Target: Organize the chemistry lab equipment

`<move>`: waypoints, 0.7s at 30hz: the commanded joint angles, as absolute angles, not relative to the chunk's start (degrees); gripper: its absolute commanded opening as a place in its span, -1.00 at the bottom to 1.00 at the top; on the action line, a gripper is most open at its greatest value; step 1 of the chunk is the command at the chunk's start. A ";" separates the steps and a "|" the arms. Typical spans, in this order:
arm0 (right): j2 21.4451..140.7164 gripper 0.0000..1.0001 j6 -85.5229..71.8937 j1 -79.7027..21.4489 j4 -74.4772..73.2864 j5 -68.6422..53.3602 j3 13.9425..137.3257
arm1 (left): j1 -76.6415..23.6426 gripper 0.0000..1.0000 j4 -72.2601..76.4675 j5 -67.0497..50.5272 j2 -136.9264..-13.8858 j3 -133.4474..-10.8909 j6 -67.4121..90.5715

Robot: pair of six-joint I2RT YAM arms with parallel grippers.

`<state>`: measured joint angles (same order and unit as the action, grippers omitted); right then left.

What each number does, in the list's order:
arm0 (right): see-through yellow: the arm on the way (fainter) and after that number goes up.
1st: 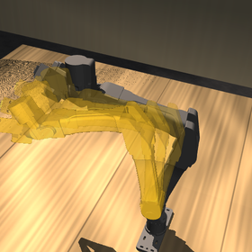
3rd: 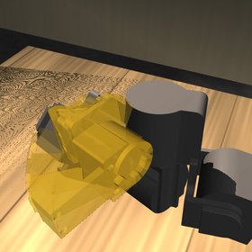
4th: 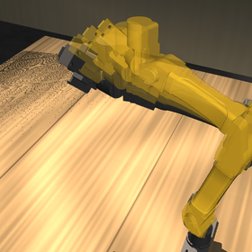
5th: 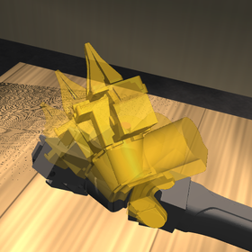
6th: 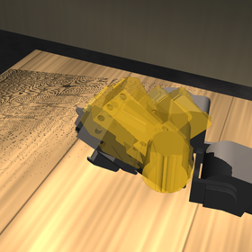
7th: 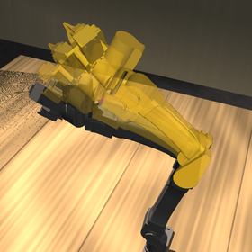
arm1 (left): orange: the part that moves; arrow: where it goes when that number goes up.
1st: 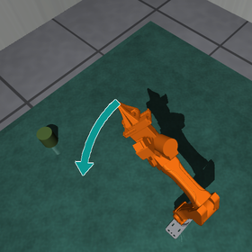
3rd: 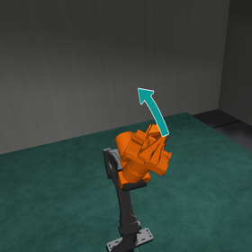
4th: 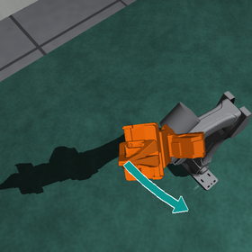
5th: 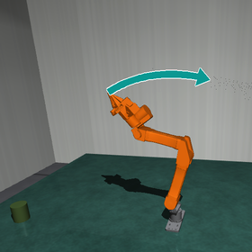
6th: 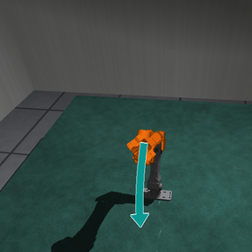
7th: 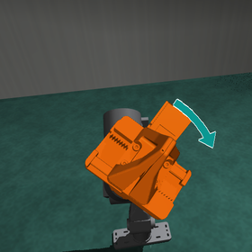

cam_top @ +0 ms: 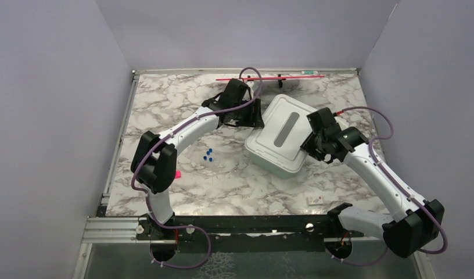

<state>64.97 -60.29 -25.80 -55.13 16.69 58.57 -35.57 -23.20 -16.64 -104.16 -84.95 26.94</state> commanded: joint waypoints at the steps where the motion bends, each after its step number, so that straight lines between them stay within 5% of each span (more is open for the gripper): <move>1: 66.19 -0.13 -54.77 -25.67 -57.81 22.28 61.07 | -35.24 0.06 -26.90 -10.28 -105.51 -87.11 23.38; 6: 63.38 0.20 -44.51 -25.66 -53.66 24.84 69.04 | -35.16 0.53 -28.20 -4.89 -100.16 -91.12 20.03; 10: 65.03 0.25 -36.12 -25.73 -49.62 21.04 71.52 | -35.00 0.86 -28.80 0.30 -95.32 -91.25 19.07; 21: 76.90 0.22 -33.32 -25.67 -43.69 9.41 70.34 | -34.05 0.97 -36.63 9.18 -76.00 -80.54 14.77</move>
<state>73.71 -33.93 -25.78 -45.63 13.91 71.26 -34.54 -31.77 4.45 -83.24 -85.65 18.72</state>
